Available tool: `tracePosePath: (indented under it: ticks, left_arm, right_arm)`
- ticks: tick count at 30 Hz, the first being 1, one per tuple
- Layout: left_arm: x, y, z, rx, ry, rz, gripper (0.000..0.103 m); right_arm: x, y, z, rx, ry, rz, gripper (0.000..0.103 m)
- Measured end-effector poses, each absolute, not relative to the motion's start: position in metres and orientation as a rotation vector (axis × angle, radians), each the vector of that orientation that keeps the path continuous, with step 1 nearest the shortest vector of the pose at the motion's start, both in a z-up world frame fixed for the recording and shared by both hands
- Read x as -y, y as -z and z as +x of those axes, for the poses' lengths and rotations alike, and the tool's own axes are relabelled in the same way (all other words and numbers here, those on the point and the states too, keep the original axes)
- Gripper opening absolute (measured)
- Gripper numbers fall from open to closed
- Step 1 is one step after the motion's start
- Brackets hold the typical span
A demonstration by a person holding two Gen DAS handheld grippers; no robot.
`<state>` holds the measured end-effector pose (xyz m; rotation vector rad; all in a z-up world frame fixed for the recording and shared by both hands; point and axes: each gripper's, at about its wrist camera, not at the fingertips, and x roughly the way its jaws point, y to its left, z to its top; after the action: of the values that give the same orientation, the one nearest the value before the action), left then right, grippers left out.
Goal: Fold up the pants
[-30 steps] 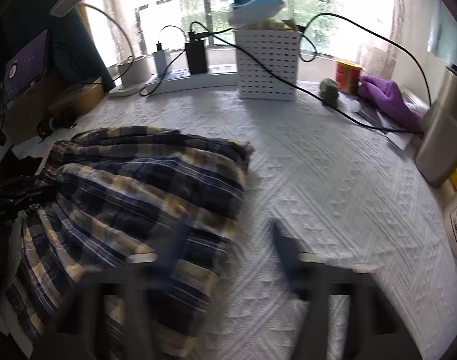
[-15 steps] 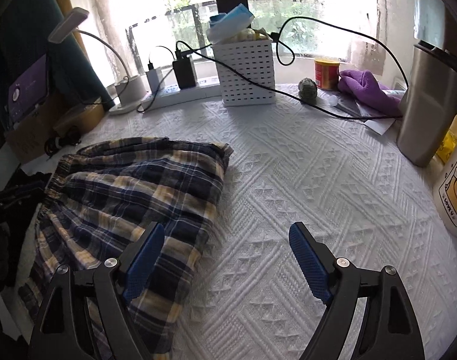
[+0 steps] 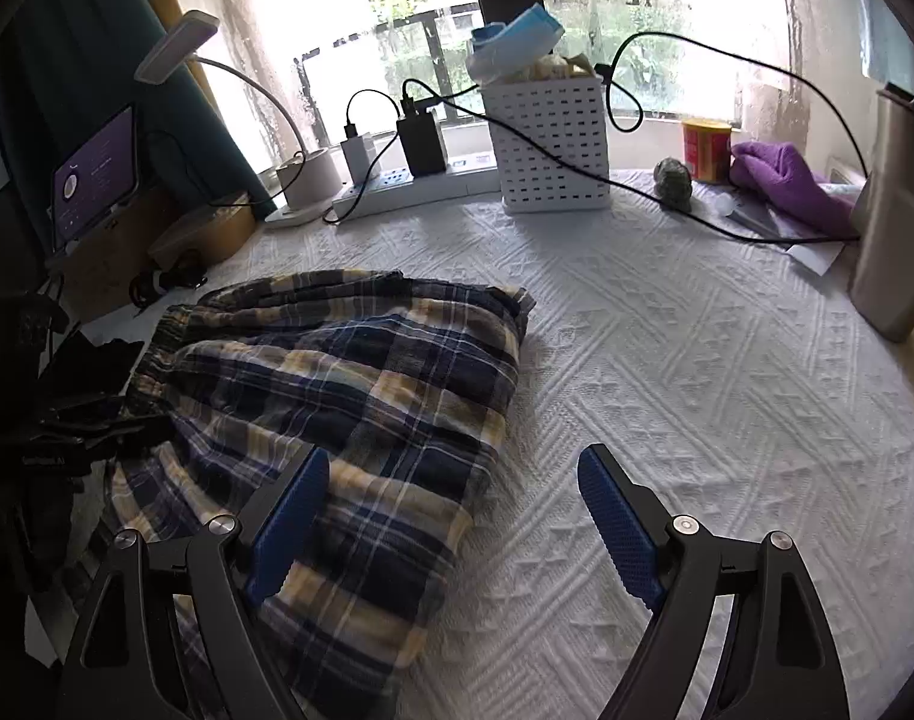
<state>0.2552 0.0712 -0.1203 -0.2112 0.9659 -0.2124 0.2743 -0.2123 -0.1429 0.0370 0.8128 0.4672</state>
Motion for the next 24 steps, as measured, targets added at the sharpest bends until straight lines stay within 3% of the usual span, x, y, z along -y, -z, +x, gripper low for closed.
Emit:
tracePosePath:
  ticks: [4, 19, 22, 24]
  left_arm:
    - [-0.062, 0.121, 0.258, -0.966, 0.237, -0.203, 0.090]
    - [-0.036, 0.127, 0.258, -0.917, 0.277, -0.023, 0.090]
    - [-0.034, 0.127, 0.257, -0.910, 0.262, -0.006, 0.081]
    - [-0.033, 0.126, 0.255, -0.902, 0.251, -0.007, 0.068]
  right_arm:
    - [0.207, 0.152, 0.284, -0.843, -0.480, 0.056, 0.086]
    - [0.185, 0.164, 0.312, -0.876, -0.570, 0.121, 0.092]
    - [0.180, 0.164, 0.319, -0.879, -0.579, 0.137, 0.093]
    - [0.179, 0.164, 0.322, -0.878, -0.583, 0.147, 0.092]
